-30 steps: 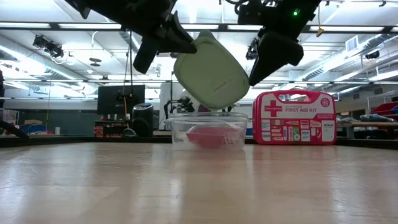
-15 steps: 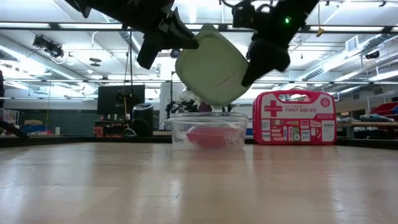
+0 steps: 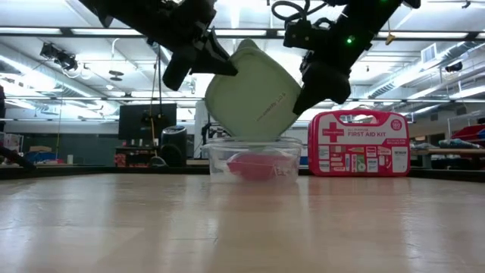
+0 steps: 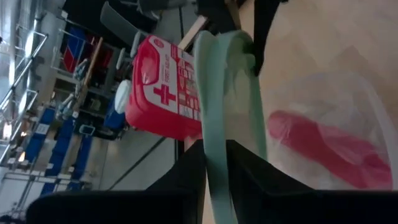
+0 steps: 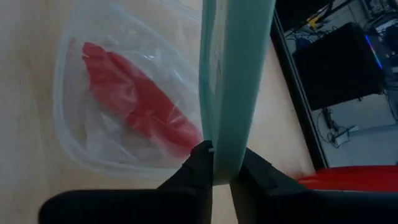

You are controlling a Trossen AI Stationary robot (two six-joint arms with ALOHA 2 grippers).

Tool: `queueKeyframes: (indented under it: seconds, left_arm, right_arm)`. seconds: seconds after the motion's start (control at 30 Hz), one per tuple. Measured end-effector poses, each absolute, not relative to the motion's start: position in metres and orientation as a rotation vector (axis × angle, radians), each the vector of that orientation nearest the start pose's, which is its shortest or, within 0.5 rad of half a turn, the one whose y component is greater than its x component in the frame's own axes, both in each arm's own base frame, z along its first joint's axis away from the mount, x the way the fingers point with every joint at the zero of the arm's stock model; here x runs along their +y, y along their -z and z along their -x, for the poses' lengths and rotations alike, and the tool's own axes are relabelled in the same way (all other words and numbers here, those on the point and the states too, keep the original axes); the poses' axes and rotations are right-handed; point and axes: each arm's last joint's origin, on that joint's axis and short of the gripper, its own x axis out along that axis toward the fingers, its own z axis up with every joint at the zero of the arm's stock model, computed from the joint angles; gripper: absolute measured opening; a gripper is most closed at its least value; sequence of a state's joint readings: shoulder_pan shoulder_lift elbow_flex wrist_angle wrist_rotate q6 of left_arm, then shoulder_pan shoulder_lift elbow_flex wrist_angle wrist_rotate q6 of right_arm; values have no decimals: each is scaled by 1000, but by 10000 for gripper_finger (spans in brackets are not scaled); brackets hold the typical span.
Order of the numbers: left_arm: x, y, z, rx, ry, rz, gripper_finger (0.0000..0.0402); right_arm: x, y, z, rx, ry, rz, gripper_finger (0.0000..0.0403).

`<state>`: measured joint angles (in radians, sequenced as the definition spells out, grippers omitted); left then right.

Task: Roll bandage
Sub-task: Close the plastic container

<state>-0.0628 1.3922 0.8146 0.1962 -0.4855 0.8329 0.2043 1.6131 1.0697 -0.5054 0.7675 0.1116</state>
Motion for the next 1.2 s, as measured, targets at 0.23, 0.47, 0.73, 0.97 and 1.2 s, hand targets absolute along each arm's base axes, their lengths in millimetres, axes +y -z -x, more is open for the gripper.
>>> queueKeyframes:
  seconds: [0.23, 0.47, 0.73, 0.97, 1.2]
  left_arm:
    - [-3, -252, -286, 570, -265, -913, 76]
    - [9, -274, -264, 580, -392, -840, 76]
    - [7, -266, -253, 630, -286, -670, 76]
    - [7, -265, -255, 604, -335, -512, 76]
    - [3, -260, -256, 604, -347, -393, 76]
  right_arm:
    - [38, -224, -303, 928, 619, 431, 32]
    - [29, -246, -292, 891, 689, 519, 33]
    - [25, -223, -300, 1034, 679, 705, 36]
    - [37, -191, -314, 1099, 678, 908, 34]
    - [58, -174, -327, 1115, 627, 999, 33]
